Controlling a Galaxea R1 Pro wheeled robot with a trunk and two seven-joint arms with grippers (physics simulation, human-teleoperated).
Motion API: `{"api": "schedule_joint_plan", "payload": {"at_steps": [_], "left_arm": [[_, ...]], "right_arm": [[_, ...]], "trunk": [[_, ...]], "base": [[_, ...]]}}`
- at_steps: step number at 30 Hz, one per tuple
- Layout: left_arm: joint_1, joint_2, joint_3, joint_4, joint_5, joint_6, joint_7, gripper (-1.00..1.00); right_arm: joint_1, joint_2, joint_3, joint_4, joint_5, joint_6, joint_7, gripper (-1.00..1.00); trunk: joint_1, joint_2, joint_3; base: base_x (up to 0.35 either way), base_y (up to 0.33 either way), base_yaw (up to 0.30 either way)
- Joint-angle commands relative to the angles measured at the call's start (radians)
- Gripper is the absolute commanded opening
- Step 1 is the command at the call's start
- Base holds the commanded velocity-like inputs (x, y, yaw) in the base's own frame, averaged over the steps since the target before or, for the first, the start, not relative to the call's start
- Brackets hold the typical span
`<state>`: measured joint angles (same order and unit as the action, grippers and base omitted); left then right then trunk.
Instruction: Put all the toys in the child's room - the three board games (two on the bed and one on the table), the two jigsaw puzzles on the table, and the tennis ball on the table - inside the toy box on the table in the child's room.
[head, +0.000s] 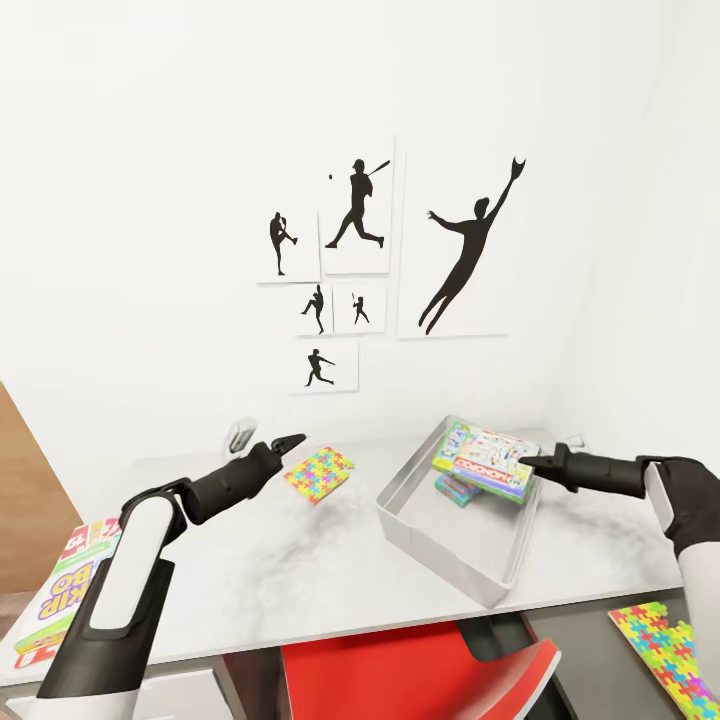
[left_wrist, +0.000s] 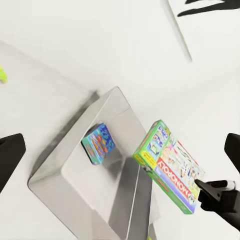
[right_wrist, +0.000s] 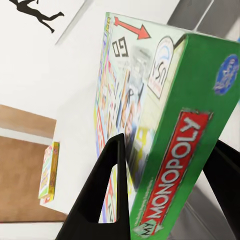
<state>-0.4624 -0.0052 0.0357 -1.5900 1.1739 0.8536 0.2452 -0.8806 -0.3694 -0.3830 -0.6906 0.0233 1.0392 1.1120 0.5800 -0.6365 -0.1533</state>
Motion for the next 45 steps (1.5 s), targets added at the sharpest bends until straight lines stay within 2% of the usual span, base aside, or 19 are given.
{"api": "schedule_joint_plan", "payload": {"at_steps": [1,4,7,14,21,27,36,45], "left_arm": [[-0.001,0.0,0.003,-0.001,0.01,0.005,0.01,1.0],[-0.001,0.0,0.005,0.001,0.009,0.005,0.013,1.0],[-0.003,0.0,0.007,0.002,0.008,0.005,0.016,1.0],[-0.006,-0.002,0.008,0.007,0.006,0.005,0.019,1.0],[-0.007,-0.002,0.008,0.011,0.004,0.005,0.02,1.0],[-0.006,-0.002,0.009,0.013,0.006,0.004,0.019,1.0],[0.003,-0.002,0.006,0.008,0.011,0.0,-0.005,1.0],[0.004,-0.004,0.0,0.005,0.011,0.001,-0.031,1.0]], "right_arm": [[0.0,-0.001,0.001,-0.001,0.0,0.008,0.005,-1.0],[0.007,-0.006,0.005,-0.005,0.0,0.008,0.01,-1.0],[0.036,-0.024,0.009,-0.039,-0.002,0.008,0.024,-1.0],[0.085,-0.035,0.012,-0.115,0.0,0.008,0.042,-1.0],[0.104,-0.024,0.012,-0.136,0.008,0.008,0.043,-1.0],[0.111,-0.001,0.012,-0.137,0.011,0.008,0.033,-1.0],[0.118,0.033,0.009,-0.138,0.009,0.008,-0.021,-1.0],[0.117,0.039,0.005,-0.138,0.008,0.008,-0.031,-1.0]], "trunk": [[0.0,-0.002,-0.002],[0.0,-0.002,-0.002],[0.0,-0.002,-0.002],[0.0,-0.002,-0.002],[0.0,-0.002,-0.002],[0.0,-0.002,-0.002],[0.0,-0.002,-0.002],[0.0,-0.002,-0.002]], "base": [[0.0,0.0,0.0],[0.0,0.0,0.0],[0.0,0.0,0.0],[0.0,0.0,0.0],[0.0,0.0,0.0],[0.0,0.0,0.0],[0.0,0.0,0.0],[-0.052,0.013,0.0]]}}
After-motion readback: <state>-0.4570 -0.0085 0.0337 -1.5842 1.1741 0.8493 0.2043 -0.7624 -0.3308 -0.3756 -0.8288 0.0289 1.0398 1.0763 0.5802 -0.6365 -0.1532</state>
